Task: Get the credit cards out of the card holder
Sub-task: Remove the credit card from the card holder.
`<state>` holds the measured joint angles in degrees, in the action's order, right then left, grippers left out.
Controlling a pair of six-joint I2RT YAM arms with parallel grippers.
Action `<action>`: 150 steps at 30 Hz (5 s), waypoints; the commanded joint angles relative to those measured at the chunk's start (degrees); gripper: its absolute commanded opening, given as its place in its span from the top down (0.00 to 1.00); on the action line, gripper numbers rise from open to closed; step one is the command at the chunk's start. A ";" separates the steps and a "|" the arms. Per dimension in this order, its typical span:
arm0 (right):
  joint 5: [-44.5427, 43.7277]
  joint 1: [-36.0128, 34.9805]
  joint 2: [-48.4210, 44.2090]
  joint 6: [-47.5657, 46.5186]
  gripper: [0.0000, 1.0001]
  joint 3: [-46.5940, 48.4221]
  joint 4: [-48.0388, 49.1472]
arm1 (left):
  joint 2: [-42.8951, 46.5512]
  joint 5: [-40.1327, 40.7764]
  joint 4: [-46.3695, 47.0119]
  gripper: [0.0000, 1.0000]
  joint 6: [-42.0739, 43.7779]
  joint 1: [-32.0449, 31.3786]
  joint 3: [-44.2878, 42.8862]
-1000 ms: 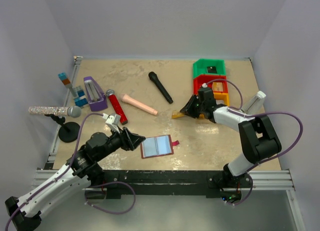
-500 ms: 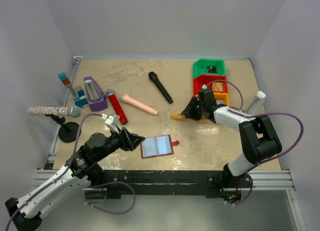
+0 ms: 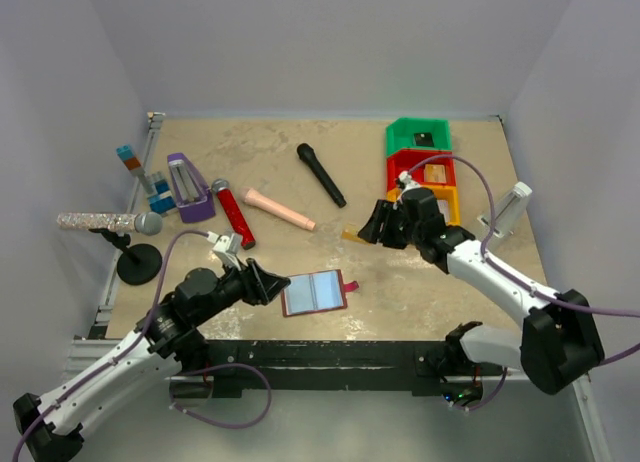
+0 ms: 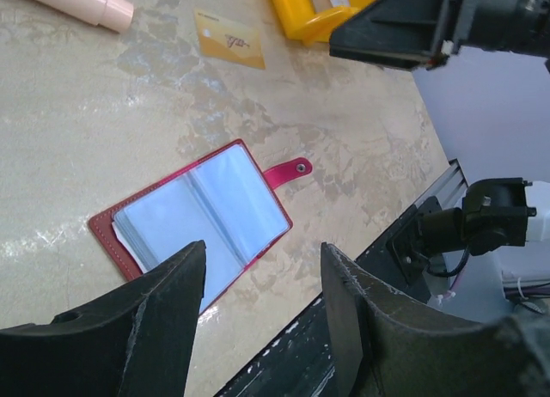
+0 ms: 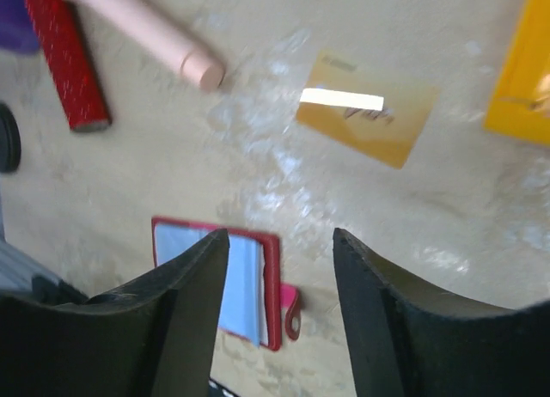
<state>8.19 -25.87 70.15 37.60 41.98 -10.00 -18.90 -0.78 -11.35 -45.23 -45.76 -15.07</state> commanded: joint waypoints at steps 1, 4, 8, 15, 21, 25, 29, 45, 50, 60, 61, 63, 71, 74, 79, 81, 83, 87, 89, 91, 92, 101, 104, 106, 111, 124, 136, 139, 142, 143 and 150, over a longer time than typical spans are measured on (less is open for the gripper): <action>-1.07 -7.96 -4.92 -5.61 0.40 -3.38 -4.68 | -1.14 -0.80 3.35 0.39 -3.80 0.32 2.85; 0.25 -10.33 -6.43 -5.35 0.38 -6.20 -4.85 | -2.37 -1.77 5.63 0.39 -6.53 0.23 4.87; -2.38 -14.47 -5.55 -5.70 0.38 -6.38 -7.14 | -7.98 -2.21 7.75 0.40 -10.31 0.05 5.84; -2.03 -16.41 0.33 -5.96 0.38 -5.59 -6.09 | -12.57 4.37 8.19 0.41 -13.47 -5.12 4.52; -3.08 -16.50 5.25 -6.23 0.42 -4.10 -6.08 | -12.22 6.93 5.64 0.41 -15.50 -6.01 4.52; -2.83 -16.41 6.40 -6.58 0.48 -3.92 -4.77 | -12.22 7.37 5.55 0.41 -15.76 -6.01 4.61; -2.12 -16.50 8.24 -7.28 0.56 -3.48 -4.24 | -12.92 7.98 5.64 0.41 -15.85 -6.01 4.26; 3.59 -16.58 4.48 -6.50 1.00 -8.66 1.12 | -16.78 8.77 8.19 0.41 -15.33 -6.01 3.29; 5.08 -17.99 2.36 -3.77 1.00 -11.12 2.70 | -20.03 8.16 9.95 0.41 -14.36 -6.01 1.98; 4.56 -19.84 -0.10 -1.74 1.00 -12.62 2.71 | -23.90 7.54 13.64 0.41 -14.18 -6.01 1.80; 4.56 -19.84 -0.19 -1.75 1.00 -12.62 2.70 | -24.26 7.37 13.99 0.41 -14.18 -6.01 1.89; 4.56 -19.84 -0.19 -1.66 1.00 -12.45 2.70 | -25.05 7.11 14.60 0.41 -14.09 -6.01 2.06; 4.65 -19.84 0.43 -1.48 1.00 -12.36 2.70 | -29.09 6.40 15.31 0.42 -13.74 -6.01 1.97; 4.82 -19.84 0.34 -1.39 1.00 -12.45 2.71 | -29.88 6.49 15.31 0.42 -13.74 -6.01 2.15; 5.09 -19.84 0.51 -1.31 1.00 -12.45 2.97 | -30.67 5.79 16.80 0.42 -13.74 -6.01 2.33; 5.26 -19.84 0.69 -1.22 1.00 -12.45 3.14 | -31.11 5.44 17.59 0.42 -13.74 -6.01 2.33; 5.35 -19.84 0.95 -1.13 1.00 -12.36 3.14 | -31.90 5.00 18.38 0.42 -13.65 -6.01 2.33; 5.61 -19.84 0.95 -0.95 1.00 -12.27 3.23 | -34.10 4.56 18.30 0.42 -13.65 -6.01 1.98; 5.79 -19.84 1.04 -0.96 1.00 -12.18 3.14 | -35.33 4.29 18.39 0.42 -13.74 -6.01 1.80; 6.05 -19.84 1.30 -0.95 1.00 -12.18 3.23 | -36.64 3.59 19.43 0.43 -13.74 -6.01 1.54; 6.14 -19.84 1.48 -0.95 1.00 -12.09 3.32 | -37.52 2.98 19.96 0.42 -13.65 -6.10 1.45; 7.28 -19.84 3.06 -0.78 1.00 -11.74 4.02 | -44.20 -2.12 26.55 0.43 -12.25 -7.68 -1.71; 7.46 -19.84 3.33 -0.69 1.00 -11.74 4.29 | -45.79 -3.79 28.75 0.43 -11.63 -8.21 -3.38; 7.55 -19.84 3.33 -0.69 1.00 -11.74 4.29 | -46.84 -4.76 29.46 0.43 -11.20 -8.56 -4.61; 7.37 -19.84 3.06 -0.78 1.00 -12.00 4.20 | -50.62 -7.04 31.13 0.43 -10.05 -9.87 -8.04; 6.67 -19.84 2.18 -1.92 1.00 -12.71 3.58 | -29.74 11.03 16.48 0.41 -12.68 -11.28 -2.34; 6.67 -19.84 2.62 -1.92 1.00 -12.45 3.67 | -25.66 15.54 4.23 0.35 -16.03 -10.84 0.48; 6.58 -19.84 2.36 -2.01 1.00 -12.36 3.41 | -27.07 14.58 5.64 0.35 -15.85 -10.76 0.57; 6.58 -19.84 2.36 -2.10 1.00 -12.36 3.23 | -28.56 14.14 6.60 0.35 -15.68 -10.76 0.39; 6.58 -19.84 2.27 -2.01 1.00 -12.36 3.23 | -29.09 13.96 6.96 0.35 -15.68 -10.76 0.31; 6.76 -19.84 2.45 -1.83 1.00 -12.36 3.67 | -32.08 12.29 9.51 0.36 -15.68 -10.76 0.48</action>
<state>14.55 -45.47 73.45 36.01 29.47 -7.68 -50.09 12.49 -5.37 -60.51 -56.64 -14.72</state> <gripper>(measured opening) 0.033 0.645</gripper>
